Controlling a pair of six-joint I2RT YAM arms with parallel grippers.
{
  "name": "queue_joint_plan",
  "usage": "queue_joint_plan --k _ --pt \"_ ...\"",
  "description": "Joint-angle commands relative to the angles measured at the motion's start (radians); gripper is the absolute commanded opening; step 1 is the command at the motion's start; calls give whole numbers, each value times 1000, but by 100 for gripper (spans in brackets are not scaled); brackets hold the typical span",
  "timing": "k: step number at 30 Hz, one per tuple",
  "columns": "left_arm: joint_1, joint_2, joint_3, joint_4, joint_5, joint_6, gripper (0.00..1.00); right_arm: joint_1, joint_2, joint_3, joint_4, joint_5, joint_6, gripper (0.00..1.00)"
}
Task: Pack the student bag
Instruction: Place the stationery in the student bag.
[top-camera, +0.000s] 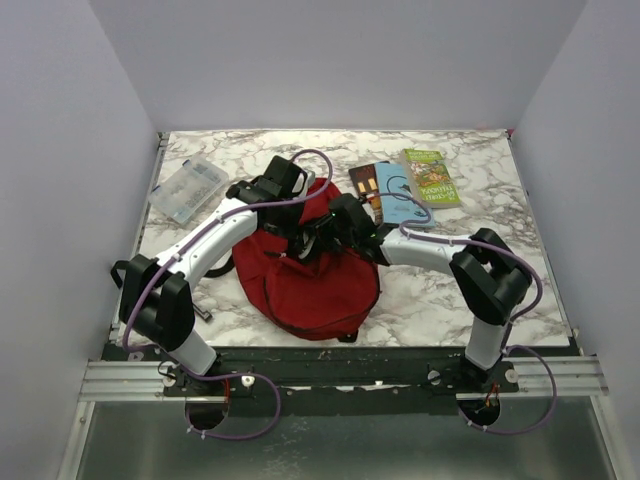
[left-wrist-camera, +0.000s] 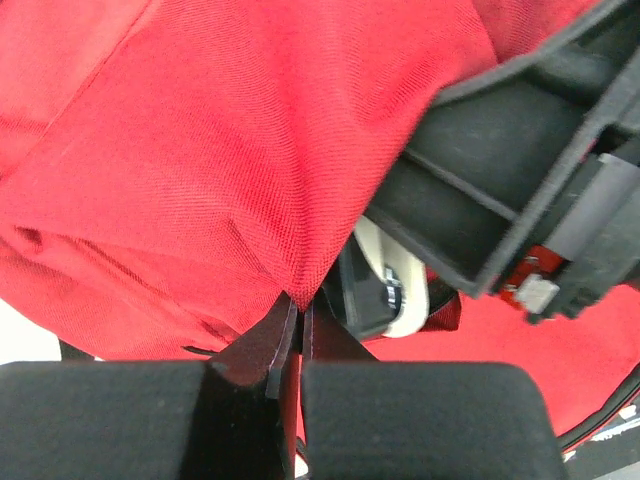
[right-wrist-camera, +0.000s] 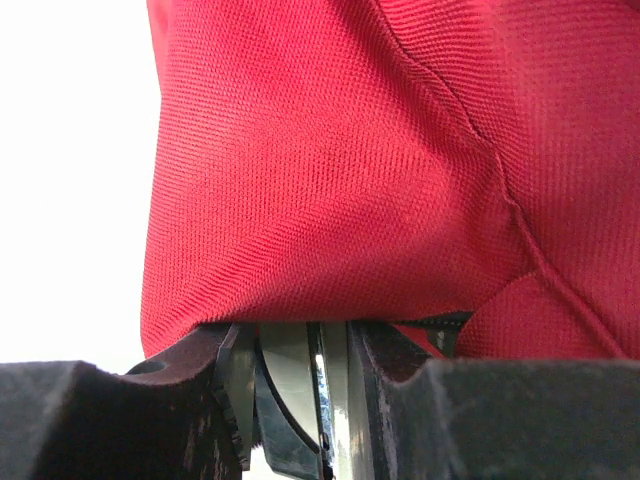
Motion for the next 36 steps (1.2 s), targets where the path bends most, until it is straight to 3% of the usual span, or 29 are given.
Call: queue_joint_plan --k 1,7,10,13,16,20,23,26,32,36 --pt "-8 -37 2 13 44 1 0 25 65 127 -44 208 55 2" --pt "-13 -33 -1 12 18 7 0 37 43 73 19 147 -71 64" --pt "-13 -35 -2 9 24 4 0 37 -30 -9 116 89 -188 79" --pt "-13 -24 2 8 8 9 0 37 -79 9 32 10 -342 87" --pt "-12 -22 1 6 10 7 0 37 -130 -71 47 -55 -418 84" --pt "-13 -11 6 11 -1 11 0 37 -176 -154 76 -65 -461 59" --pt "-13 -12 5 13 7 8 0 36 -172 -184 130 -43 -497 55" --pt "-13 -3 -3 23 9 10 0 38 -105 -125 106 -49 -544 45" --pt "-18 12 -4 32 30 10 0 38 105 65 131 -147 -550 35" --pt "-20 9 -12 32 9 16 0 37 118 118 206 -206 -528 30"
